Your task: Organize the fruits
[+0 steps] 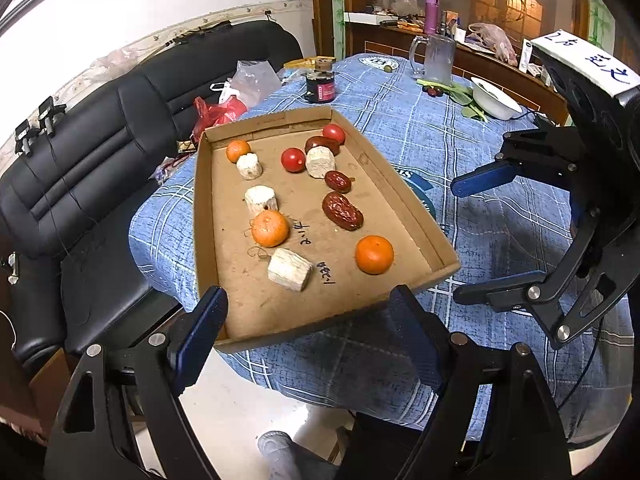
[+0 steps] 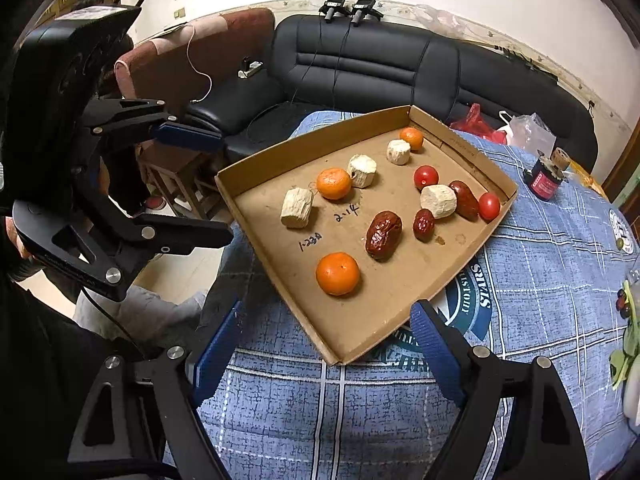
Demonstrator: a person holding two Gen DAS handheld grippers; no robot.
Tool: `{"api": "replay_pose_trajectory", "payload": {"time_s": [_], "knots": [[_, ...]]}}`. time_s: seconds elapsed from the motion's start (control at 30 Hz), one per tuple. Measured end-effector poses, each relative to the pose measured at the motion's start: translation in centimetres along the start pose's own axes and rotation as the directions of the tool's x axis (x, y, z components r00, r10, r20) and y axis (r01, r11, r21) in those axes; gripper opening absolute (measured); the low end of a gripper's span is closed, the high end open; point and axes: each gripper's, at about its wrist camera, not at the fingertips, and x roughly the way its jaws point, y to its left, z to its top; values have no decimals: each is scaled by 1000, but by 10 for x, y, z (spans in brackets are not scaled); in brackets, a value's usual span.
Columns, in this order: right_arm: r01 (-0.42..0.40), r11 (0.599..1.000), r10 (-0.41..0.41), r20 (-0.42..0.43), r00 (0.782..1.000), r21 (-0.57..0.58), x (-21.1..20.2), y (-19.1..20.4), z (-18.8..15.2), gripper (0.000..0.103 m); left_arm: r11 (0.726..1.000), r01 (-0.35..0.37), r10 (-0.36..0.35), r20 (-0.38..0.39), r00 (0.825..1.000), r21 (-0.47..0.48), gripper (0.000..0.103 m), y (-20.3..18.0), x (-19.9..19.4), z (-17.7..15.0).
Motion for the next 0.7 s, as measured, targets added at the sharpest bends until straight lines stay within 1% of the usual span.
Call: {"api": "replay_pose_trajectory", "payload": {"time_s": [0.4,0.53,0.7], "knots": [[-10,1000,10,-4,1000,17,3,-5,-3,85,1000,18,-18,0,1000,7,83,-2,3,0],[-15,1000,15,-3,1000,17,5,-5,-2,85,1000,5,-5,12,1000,4,83,0,4,0],[-16,1000,16,0,1000,23,5,-5,-3,85,1000,11,-11,-5,1000,-4,83,0,6,3]]}}
